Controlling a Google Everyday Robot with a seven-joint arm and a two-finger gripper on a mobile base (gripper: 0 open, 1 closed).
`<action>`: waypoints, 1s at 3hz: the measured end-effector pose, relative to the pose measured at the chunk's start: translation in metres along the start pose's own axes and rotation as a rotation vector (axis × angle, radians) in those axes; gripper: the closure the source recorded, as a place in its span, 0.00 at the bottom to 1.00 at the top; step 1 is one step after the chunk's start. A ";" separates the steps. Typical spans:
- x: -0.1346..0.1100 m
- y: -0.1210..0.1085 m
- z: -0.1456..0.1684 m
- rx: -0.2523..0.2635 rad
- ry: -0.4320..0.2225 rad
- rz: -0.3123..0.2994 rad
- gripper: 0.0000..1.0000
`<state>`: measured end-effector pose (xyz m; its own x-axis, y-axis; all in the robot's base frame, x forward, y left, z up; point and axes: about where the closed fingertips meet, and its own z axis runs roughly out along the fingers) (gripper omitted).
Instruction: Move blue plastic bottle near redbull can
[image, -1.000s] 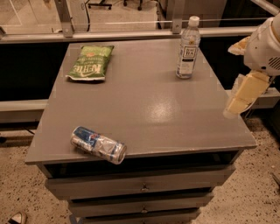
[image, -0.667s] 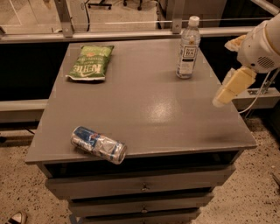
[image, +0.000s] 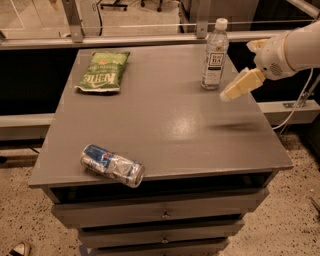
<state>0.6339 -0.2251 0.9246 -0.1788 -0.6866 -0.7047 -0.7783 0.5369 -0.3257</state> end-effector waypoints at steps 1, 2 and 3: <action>-0.023 -0.032 0.046 0.046 -0.173 0.092 0.00; -0.035 -0.047 0.070 0.047 -0.270 0.148 0.00; -0.041 -0.057 0.088 0.034 -0.361 0.200 0.15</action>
Offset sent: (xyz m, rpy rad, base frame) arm 0.1199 0.0417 -0.0020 0.4319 -0.1432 -0.0521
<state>0.7385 -0.1842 0.9170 -0.0975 -0.3545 -0.9300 -0.7282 0.6624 -0.1761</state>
